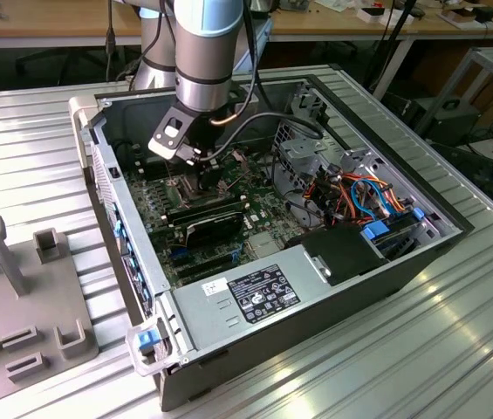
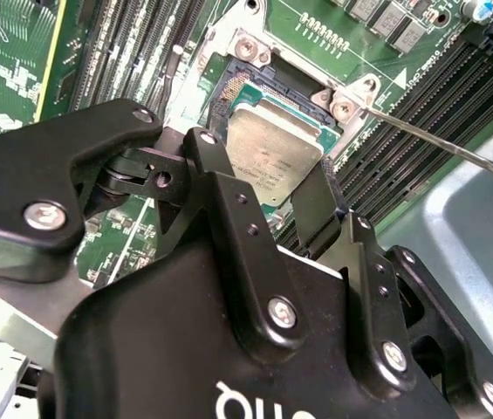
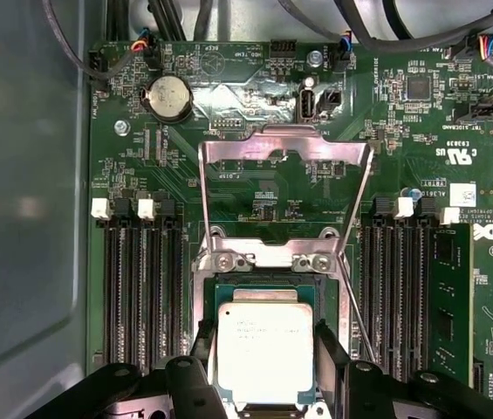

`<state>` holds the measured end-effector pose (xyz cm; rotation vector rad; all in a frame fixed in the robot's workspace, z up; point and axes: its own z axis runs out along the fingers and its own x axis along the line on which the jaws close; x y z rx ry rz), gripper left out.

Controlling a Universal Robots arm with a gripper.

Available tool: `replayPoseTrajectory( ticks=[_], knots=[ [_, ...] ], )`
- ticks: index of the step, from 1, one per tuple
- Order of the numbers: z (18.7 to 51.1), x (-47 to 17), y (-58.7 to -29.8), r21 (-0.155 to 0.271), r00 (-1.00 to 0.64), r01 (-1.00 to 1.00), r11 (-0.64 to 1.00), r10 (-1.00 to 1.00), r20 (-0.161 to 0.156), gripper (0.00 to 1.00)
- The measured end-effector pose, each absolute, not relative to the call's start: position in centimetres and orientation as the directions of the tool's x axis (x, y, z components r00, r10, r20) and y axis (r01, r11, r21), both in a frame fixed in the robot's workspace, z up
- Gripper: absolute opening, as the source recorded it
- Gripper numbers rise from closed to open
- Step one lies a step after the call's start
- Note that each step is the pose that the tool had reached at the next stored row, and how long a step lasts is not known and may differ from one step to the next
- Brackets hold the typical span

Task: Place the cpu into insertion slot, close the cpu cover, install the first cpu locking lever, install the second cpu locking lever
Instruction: 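Place the cpu into insertion slot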

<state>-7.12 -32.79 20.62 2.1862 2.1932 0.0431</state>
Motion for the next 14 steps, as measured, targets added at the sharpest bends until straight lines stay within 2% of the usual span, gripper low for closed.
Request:
replayPoseTrajectory(
  ticks=[14],
  knots=[
    [20.30, -7.13, -32.99, 0.051, -0.003, 0.999, 0.004, 1.000, -0.012, 0.54]
  ],
)
